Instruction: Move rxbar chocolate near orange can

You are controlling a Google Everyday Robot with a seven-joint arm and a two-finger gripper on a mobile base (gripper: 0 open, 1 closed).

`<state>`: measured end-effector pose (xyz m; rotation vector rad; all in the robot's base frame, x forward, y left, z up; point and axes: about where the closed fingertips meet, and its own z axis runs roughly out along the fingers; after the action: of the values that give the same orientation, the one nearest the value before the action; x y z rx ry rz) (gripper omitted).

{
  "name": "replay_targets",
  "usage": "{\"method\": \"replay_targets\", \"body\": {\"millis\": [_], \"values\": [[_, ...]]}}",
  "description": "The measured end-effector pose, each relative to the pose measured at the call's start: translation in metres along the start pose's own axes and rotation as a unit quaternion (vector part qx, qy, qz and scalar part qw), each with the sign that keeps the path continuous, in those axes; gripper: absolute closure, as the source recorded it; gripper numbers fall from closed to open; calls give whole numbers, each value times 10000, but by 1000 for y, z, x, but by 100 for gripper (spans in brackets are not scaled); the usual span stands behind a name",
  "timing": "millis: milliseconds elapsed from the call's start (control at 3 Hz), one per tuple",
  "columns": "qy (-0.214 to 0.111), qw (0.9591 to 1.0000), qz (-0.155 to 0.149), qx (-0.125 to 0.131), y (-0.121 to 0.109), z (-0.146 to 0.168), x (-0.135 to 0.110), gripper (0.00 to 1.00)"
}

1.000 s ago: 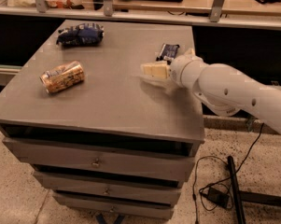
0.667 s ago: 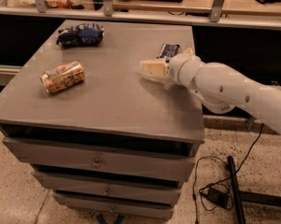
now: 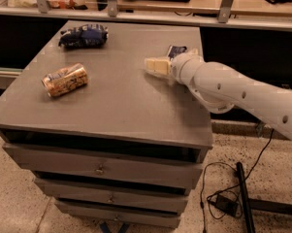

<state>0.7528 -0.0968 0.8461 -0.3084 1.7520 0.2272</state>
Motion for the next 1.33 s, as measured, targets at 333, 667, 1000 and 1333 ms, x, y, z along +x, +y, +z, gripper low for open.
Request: {"method": "replay_targets", "body": {"millis": [333,667,1000,1333], "values": [[166,9997,51,197,-4,7,4,23],[345,9985,105,407,-8,15,7,46],[537,9963,107,668,-9,23,7,71],[523,9971,182,530,-1,34,-2,93]]}}
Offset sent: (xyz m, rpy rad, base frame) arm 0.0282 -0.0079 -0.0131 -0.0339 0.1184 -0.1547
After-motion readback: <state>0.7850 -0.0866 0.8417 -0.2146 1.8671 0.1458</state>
